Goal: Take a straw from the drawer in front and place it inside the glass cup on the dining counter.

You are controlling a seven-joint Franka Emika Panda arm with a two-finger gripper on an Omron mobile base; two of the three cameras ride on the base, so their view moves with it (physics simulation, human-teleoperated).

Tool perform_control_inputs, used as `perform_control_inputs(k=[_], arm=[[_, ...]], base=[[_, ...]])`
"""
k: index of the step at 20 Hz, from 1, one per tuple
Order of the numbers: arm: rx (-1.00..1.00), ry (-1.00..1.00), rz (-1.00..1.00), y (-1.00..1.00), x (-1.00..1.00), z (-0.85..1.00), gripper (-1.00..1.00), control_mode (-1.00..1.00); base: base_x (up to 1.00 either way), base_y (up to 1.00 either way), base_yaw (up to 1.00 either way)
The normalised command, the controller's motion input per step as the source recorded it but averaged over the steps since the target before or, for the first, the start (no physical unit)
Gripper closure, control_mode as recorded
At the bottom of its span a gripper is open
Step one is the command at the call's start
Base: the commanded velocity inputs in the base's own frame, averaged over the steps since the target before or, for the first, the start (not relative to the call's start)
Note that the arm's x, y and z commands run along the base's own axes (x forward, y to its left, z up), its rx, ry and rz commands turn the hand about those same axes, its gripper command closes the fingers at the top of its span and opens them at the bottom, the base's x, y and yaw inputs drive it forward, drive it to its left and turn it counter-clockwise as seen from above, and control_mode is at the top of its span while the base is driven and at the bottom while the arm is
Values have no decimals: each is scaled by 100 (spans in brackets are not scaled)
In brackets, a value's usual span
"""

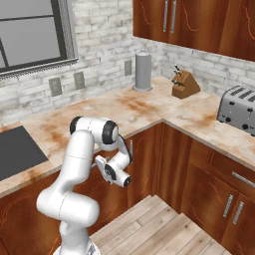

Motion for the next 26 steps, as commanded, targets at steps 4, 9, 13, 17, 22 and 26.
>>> perform_control_inputs(k=[4,9,13,17,22,26], arm=[[-5,7,-6,-41,-13,-33,100,-100],[-3,10,-4,-72,-26,-51,100,-100],[-2,10,-3,-86,-36,-58,100,-100],[-4,9,-5,-97,-45,-55,100,-100],[-8,8,-7,-100,-51,-55,100,-100],[-16,10,-11,-100,-58,-57,100,-100]], base=[[0,0,0],[0,0,0],[0,0,0],[0,0,0],[0,0,0],[0,0,0]])
